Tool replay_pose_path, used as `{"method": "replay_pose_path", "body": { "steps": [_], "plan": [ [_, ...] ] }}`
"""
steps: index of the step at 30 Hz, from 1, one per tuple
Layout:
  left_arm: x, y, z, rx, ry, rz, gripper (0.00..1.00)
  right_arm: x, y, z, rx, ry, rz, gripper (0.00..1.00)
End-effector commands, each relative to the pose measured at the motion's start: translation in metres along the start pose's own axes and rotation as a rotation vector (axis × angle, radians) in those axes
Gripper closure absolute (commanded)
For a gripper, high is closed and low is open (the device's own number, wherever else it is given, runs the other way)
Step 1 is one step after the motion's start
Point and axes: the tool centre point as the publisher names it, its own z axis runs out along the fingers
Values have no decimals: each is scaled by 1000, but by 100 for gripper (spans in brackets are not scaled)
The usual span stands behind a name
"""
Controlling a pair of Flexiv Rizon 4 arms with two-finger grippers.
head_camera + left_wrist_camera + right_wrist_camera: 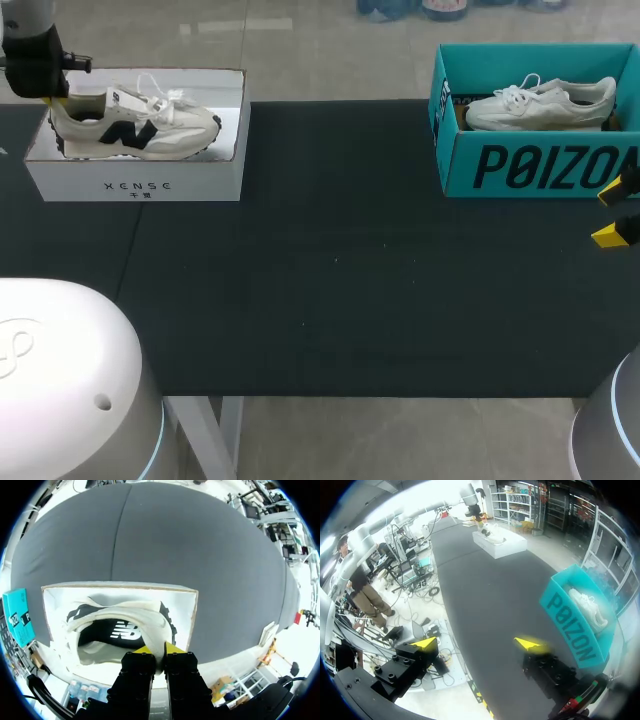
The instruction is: Take the shoe out of the shoebox, open the shoe tongue, remove and reinsert the insole, then place the shoe into the shoebox
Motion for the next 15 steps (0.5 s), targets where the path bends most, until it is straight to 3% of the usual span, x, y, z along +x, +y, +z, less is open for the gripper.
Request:
{"method": "replay_pose_path", "body": {
  "steps": [1,15],
  "plan": [
    [-2,2,15,9,-10,11,100,0,0,0,1,-2,1,0],
    [1,-13,52,57,-21,36,100,0,0,0,1,-2,1,0]
  ]
}}
